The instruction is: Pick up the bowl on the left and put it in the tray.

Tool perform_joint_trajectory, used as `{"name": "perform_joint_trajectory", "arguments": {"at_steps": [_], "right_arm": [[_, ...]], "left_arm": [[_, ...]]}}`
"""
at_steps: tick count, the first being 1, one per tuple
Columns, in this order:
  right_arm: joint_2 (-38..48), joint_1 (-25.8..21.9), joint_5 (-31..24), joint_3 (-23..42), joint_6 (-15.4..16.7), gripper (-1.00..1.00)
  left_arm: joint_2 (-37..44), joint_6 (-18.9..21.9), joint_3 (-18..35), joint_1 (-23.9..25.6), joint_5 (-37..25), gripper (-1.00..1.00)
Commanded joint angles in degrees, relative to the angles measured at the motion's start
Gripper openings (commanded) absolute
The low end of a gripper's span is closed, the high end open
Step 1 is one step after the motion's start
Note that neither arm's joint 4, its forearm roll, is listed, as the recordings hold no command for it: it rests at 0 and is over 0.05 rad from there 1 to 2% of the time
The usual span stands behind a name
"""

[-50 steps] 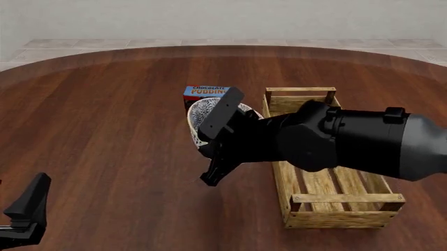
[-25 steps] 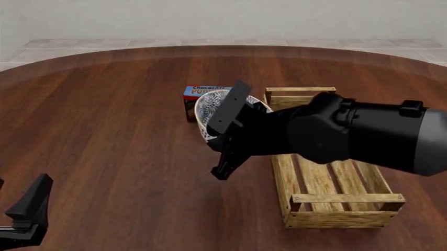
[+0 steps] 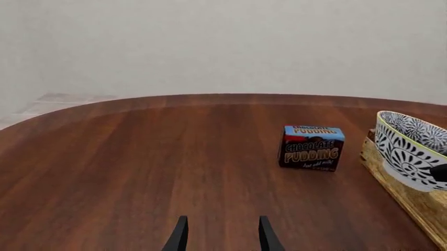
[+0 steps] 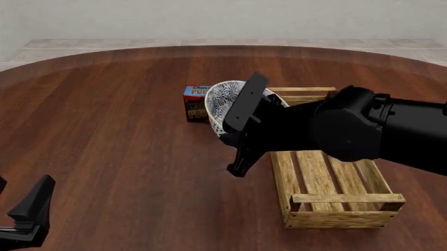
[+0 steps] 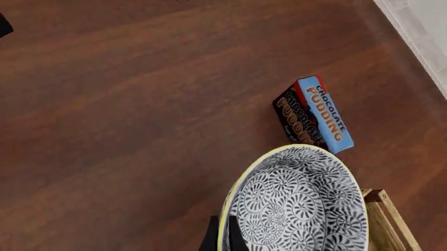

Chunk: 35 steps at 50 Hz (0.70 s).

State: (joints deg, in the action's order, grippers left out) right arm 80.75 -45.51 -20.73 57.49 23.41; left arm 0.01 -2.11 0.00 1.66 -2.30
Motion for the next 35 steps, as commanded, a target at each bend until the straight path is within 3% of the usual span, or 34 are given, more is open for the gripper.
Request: {"name": "perform_joint_trajectory", "arguments": {"at_steps": [1,35], "right_arm": [[-2.58,0.53,-0.77,-0.43,1.10,-1.00],[-10.01,4.00,-5.13,-0.34,3.36,-1.00]], "left_arm": [[0.00,0.06,0.00,0.22,-0.22,1.00],[0.00,0.33,0.00,0.99,-0.85,1.00]]}}
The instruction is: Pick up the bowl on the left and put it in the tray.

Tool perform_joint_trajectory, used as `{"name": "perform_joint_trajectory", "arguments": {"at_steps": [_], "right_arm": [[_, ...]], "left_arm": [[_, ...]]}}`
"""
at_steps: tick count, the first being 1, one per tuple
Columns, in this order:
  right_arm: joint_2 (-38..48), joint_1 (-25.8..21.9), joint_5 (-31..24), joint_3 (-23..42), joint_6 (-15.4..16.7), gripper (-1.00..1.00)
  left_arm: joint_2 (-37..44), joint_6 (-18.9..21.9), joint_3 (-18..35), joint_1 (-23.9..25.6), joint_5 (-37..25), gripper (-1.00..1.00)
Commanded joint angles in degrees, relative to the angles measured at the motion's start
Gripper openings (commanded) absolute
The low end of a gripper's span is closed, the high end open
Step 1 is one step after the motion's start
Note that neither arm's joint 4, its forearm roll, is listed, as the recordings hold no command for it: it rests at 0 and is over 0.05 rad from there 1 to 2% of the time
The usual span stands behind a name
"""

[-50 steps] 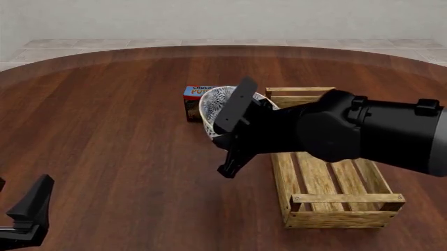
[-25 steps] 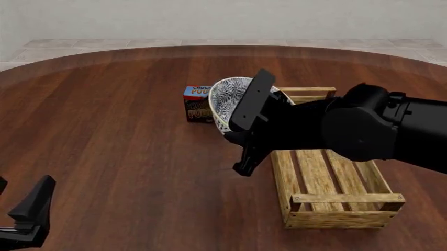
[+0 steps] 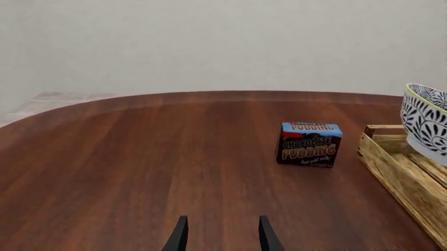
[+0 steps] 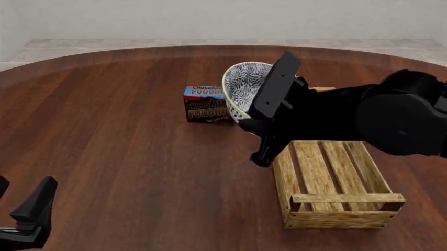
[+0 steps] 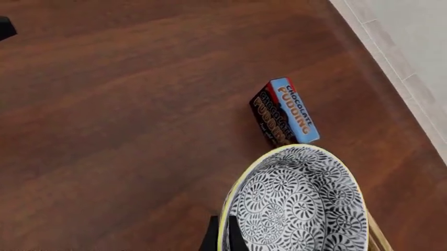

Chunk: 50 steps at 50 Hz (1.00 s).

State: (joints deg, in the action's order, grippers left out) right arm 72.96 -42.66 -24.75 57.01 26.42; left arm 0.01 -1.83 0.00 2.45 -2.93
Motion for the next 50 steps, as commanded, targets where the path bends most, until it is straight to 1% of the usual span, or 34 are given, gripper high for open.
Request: {"name": "perform_joint_trajectory", "arguments": {"at_steps": [1,5,7,11,13,14,20,30,31,33,34,37,38,41,50], "right_arm": [[-2.59,1.47,-1.17,-0.25,0.74,-1.00],[-3.20,3.31,-0.81,-2.37,1.85,-1.00],[-3.13,3.47,-0.81,-2.57,1.75,-1.00],[-3.58,5.68,-0.10,-4.92,2.71,-1.00],[-3.72,6.16,-0.15,-5.23,2.22,-1.00],[-3.86,6.59,0.09,-5.77,2.60,-1.00],[-4.62,7.38,0.17,-6.73,1.96,-1.00],[-6.11,9.91,-0.15,-8.32,2.12,-1.00],[-6.49,10.64,0.00,-8.86,2.74,-1.00],[-6.64,10.90,-0.26,-8.74,2.30,-1.00],[-6.91,11.46,-0.17,-9.20,2.76,-1.00],[-7.24,11.94,-0.43,-9.20,2.46,-1.00],[-7.30,11.88,-0.59,-9.02,1.93,-1.00],[-7.50,12.22,-0.33,-9.59,2.38,-1.00],[-7.97,13.88,-0.40,-10.44,2.29,-1.00]], "left_arm": [[0.00,0.15,0.00,0.23,-0.26,1.00],[0.00,0.09,0.00,0.21,-0.24,1.00],[0.00,0.04,0.00,0.20,-0.24,1.00],[0.00,0.02,0.00,0.17,-0.55,1.00],[0.00,0.13,0.00,0.14,-0.54,1.00],[0.00,0.04,0.00,0.14,-0.60,1.00],[0.00,-0.01,0.00,0.01,-0.53,1.00],[0.00,0.24,0.00,0.23,-0.70,1.00],[0.00,0.22,0.00,0.30,-0.70,1.00],[0.00,0.32,0.00,0.31,-0.67,1.00],[0.00,0.25,0.00,0.29,-0.78,1.00],[0.00,0.31,0.00,0.30,-0.80,1.00],[0.00,0.30,0.00,0.34,-0.79,1.00],[0.00,0.36,0.00,0.34,-0.86,1.00],[0.00,0.40,0.00,0.44,-1.00,1.00]]}}
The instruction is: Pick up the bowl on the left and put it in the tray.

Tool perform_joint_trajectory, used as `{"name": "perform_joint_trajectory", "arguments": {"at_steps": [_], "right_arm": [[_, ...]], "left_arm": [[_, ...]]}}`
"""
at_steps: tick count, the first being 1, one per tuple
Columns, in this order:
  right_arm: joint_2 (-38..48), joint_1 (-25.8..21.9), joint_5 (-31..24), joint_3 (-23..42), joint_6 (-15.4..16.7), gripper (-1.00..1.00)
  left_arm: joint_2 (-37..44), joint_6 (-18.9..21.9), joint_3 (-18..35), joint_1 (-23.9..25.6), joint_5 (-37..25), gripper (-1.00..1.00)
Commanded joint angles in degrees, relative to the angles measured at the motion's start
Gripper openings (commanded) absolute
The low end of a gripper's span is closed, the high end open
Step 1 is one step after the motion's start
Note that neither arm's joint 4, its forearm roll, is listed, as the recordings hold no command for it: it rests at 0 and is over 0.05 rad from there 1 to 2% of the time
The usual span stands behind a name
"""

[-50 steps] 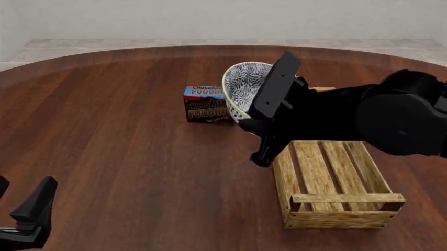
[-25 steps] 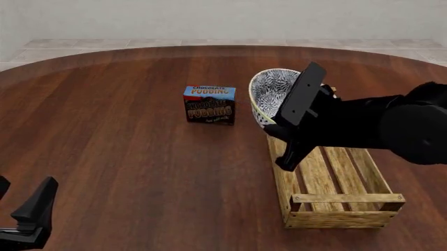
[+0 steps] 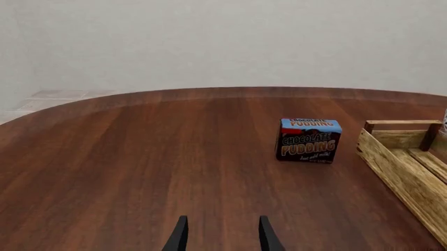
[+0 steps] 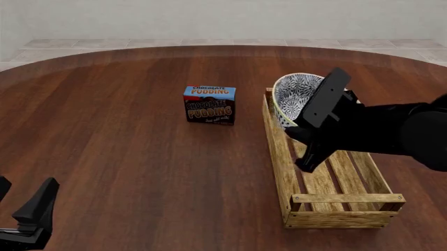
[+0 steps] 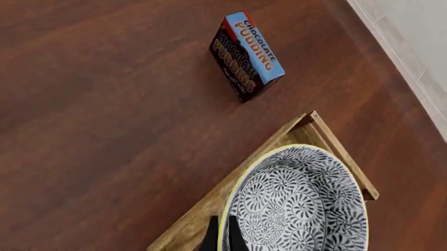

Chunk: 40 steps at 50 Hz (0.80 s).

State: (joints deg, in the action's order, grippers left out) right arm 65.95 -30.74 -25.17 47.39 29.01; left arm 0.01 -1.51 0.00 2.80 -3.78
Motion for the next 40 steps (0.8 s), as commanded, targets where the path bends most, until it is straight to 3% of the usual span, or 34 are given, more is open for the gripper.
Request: {"name": "perform_joint_trajectory", "arguments": {"at_steps": [1,40], "right_arm": [[-0.95,2.70,0.12,-1.11,-0.24,-1.00],[3.29,5.91,3.58,-3.29,-1.88,-1.00]], "left_arm": [[0.00,0.13,0.00,0.15,-0.07,1.00],[0.00,-0.02,0.00,0.12,-0.14,1.00]]}}
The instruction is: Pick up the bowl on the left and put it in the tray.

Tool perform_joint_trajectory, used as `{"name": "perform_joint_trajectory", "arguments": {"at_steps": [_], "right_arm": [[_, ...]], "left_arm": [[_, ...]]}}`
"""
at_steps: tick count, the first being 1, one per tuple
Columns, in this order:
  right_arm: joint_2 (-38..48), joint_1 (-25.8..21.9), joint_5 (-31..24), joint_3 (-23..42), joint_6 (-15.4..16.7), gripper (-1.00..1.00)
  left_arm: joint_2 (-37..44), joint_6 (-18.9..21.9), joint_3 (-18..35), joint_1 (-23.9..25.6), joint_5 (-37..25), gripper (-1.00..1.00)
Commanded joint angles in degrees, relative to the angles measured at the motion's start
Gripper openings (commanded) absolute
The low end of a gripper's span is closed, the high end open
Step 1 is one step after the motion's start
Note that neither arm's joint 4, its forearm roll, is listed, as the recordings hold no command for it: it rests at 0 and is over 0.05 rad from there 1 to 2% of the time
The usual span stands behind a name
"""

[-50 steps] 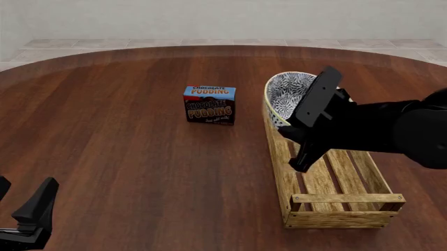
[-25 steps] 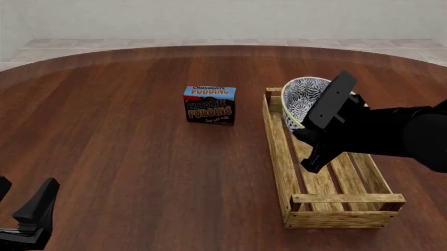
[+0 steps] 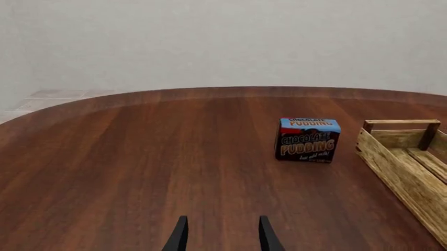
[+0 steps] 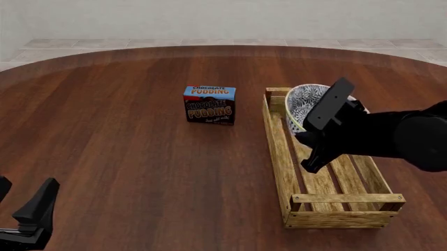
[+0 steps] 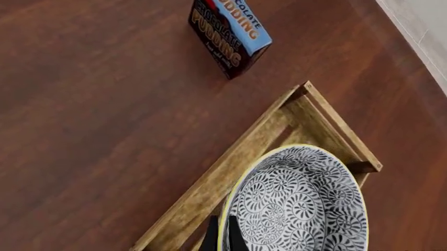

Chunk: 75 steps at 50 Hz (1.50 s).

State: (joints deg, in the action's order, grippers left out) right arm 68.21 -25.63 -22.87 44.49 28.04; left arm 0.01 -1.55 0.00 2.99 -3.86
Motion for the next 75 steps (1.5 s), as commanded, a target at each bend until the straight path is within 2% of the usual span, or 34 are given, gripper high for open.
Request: {"name": "perform_joint_trajectory", "arguments": {"at_steps": [1,37,75], "right_arm": [[1.24,0.86,1.40,-0.37,-1.18,-1.00],[6.23,1.42,5.41,-2.53,-3.27,-1.00],[8.83,1.33,6.45,-2.26,-2.61,-1.00]], "left_arm": [[0.00,0.05,0.00,-0.10,-0.04,1.00],[0.00,0.08,0.00,-0.19,0.18,1.00],[0.00,-0.07,0.00,-0.22,0.09,1.00]]}}
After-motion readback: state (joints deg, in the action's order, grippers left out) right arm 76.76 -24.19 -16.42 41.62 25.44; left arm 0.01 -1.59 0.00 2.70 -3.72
